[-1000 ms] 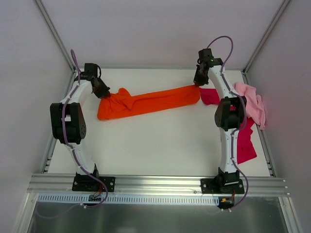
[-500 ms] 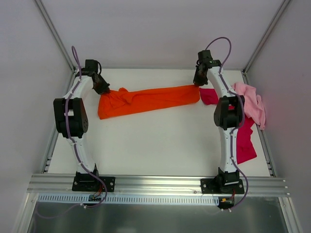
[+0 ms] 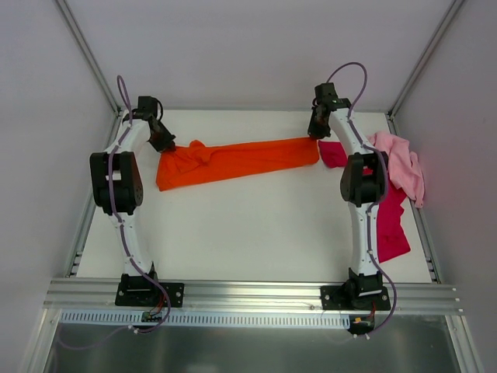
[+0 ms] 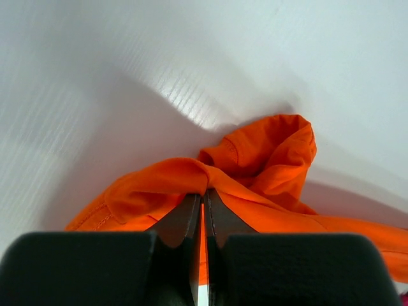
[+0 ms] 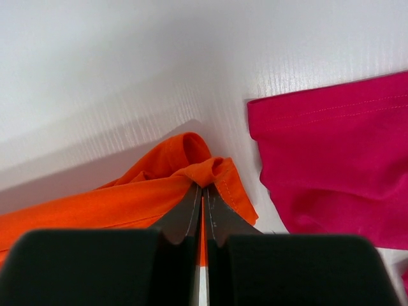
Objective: Fold and stack the t-shirts
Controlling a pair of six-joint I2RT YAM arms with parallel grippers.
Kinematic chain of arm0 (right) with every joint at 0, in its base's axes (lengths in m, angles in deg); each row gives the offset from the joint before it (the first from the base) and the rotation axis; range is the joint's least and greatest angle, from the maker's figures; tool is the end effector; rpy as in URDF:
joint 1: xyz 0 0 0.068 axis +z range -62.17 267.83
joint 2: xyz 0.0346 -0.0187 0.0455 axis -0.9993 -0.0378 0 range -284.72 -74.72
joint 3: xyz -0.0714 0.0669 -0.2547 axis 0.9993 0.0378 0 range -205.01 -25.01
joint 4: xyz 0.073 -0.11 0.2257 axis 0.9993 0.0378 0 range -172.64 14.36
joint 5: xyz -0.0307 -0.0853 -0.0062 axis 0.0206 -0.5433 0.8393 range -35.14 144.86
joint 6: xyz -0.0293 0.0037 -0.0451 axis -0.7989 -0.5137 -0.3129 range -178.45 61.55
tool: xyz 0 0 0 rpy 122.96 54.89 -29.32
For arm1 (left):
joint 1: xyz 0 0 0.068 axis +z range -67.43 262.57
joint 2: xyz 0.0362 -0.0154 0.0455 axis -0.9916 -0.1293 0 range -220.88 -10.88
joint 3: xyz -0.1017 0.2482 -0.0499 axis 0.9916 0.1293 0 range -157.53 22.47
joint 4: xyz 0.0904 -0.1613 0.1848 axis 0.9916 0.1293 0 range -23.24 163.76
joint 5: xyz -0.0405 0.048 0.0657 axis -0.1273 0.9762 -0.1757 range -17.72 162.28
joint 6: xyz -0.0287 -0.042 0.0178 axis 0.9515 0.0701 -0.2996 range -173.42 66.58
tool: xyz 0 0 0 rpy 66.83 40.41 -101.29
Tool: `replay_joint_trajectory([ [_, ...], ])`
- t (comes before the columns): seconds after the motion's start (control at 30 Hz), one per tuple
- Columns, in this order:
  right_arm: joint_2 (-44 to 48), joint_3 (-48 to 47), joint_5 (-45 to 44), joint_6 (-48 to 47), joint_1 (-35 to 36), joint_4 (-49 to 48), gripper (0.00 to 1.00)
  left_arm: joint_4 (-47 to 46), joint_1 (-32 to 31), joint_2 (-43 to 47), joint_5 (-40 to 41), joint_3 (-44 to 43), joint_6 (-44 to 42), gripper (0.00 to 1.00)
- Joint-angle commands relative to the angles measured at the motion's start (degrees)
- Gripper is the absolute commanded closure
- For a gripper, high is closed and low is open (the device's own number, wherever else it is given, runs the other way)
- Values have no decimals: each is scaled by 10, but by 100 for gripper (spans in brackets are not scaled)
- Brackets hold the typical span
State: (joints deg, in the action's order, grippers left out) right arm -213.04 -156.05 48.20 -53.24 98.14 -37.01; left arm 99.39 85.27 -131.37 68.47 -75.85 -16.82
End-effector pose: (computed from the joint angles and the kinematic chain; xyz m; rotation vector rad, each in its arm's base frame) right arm 0.5259 0.0914 0.2304 -0.0621 2.4849 -0.0308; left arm 0.4661 0.0196 0.2147 -0.8334 2.4147 -0.3176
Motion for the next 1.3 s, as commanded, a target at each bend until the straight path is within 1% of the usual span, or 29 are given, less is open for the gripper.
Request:
replay_joint_trajectory([
  [0.0, -6, -19, -18, -6, -9, -12, 99, 13, 9, -17, 21, -38, -13, 100],
  [0.03, -8, -25, -13, -9, -10, -4, 90, 18, 9, -23, 18, -45, -15, 73],
  [0.07, -8, -27, -12, -12, -10, -2, 76, 17, 9, -22, 18, -45, -15, 53],
  [0.1, 0, -21, -15, -20, -9, -2, 51, 14, 9, -18, 15, -42, -15, 37],
  [0.13, 5, -16, -15, -26, -10, -10, 44, 0, 9, -2, 14, -30, -14, 18],
  [0.17, 20, -3, -15, -34, -9, -15, 22, -12, 9, 9, 3, -21, -15, 14],
  [0.2, 26, -1, -17, -36, -9, -17, 14, -20, 8, 20, 0, -19, -15, 11],
  [0.23, 31, -1, -20, -39, -10, -19, 9, -29, 8, 39, -2, -18, -15, 8],
  [0.27, 38, -1, -21, -41, -11, -20, 6, -33, 8, 49, -4, -18, -15, 7],
  [0.37, 60, 1, -9, -47, -11, -22, 6, -51, 8, 96, -14, 0, 0, 7],
  [0.43, 82, 10, 11, -43, -9, -22, 5, -77, 6, 143, -25, 36, 17, 7],
  [0.47, 91, 17, 38, -47, -7, -26, 6, -83, 0, 158, -27, 46, 21, 7],
  [0.53, 114, 36, 62, -48, -6, -23, 6, -92, -7, 198, -40, 73, 24, 7],
  [0.57, 122, 47, 110, -48, -6, -27, 6, -106, -18, 206, -57, 81, 25, 8],
  [0.6, 128, 59, 126, -47, -6, -33, 6, -108, -23, 216, -86, 91, 23, 8],
  [0.63, 126, 61, 143, -43, -6, -29, 6, -107, -24, 218, -92, 94, 19, 9],
  [0.67, 119, 54, 180, -41, -6, -23, 7, -112, -46, 222, -96, 98, 10, 10],
  [0.73, 102, 34, 212, -42, 1, -2, 7, -116, -75, 216, -118, 111, 1, 10],
  [0.83, 100, 43, 220, -47, 15, 1, 7, -114, -108, 189, -139, 111, -11, 13],
  [0.93, 91, 38, 233, -47, 25, 9, 7, -115, -125, 163, -151, 116, -11, 14],
  [1.03, 69, 19, 263, -36, 29, 13, 8, -114, -139, 140, -148, 118, -6, 15],
  [1.13, 66, 2, 249, -34, 40, 0, 7, -115, -147, 144, -135, 133, 0, 16],
  [1.27, 28, -59, 235, -33, 44, 31, 8, -110, -150, 141, -139, 156, 0, 16],
])
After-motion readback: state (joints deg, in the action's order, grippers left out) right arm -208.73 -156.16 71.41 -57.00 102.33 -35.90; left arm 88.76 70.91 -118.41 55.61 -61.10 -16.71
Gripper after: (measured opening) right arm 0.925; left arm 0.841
